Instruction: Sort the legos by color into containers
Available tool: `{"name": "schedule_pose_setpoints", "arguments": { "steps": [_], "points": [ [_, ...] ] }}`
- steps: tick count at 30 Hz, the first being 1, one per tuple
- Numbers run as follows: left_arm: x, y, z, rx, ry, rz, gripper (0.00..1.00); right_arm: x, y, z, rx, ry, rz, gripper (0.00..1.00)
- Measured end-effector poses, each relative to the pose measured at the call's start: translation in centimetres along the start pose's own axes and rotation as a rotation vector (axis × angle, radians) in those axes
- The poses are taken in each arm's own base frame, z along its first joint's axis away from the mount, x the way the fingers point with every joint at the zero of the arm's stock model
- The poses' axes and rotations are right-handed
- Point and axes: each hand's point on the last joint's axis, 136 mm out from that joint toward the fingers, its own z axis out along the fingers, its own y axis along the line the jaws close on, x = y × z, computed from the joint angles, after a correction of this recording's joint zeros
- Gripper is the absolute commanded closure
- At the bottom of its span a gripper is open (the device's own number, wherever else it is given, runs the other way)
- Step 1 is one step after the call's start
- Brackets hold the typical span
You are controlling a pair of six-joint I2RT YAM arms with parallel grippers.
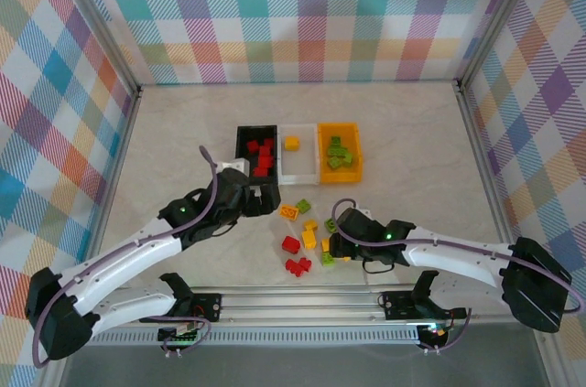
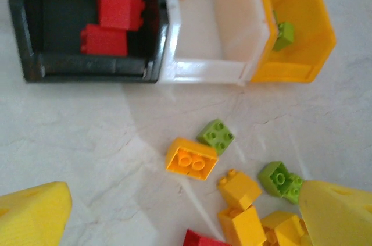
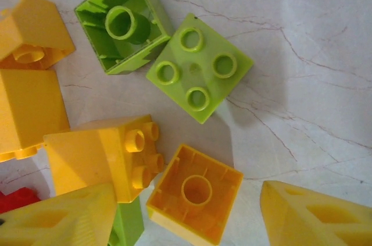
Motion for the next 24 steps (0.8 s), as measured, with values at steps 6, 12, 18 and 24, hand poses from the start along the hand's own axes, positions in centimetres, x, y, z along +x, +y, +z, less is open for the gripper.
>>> {"name": "schedule_pose_setpoints", "arguments": {
  "steps": [6, 12, 18, 24],
  "points": [
    [0.1, 0.6, -1.4, 0.021, -0.028, -0.039, 0.00, -0.1, 0.3, 0.0, 0.010, -0.012, 0.018, 0.41],
    [-0.5, 0.4, -2.5, 0.052, -0.061, -0.053, 0.00, -0.1, -1.1, -0.9, 0.057, -0.031, 0.030, 0.38],
    [-0.5, 0.4, -2.9, 0.061, -0.072, -0.055, 0.00, -0.4, -2.2, -3.2, 0.048, -0.079, 0.031, 0.31],
    [0.2, 1.3, -2.5, 0.032, -0.055, -0.053, 0.00, 0.4, -1.9, -2.1, 0.062, -0.025, -0.002, 0.29]
  ]
}}
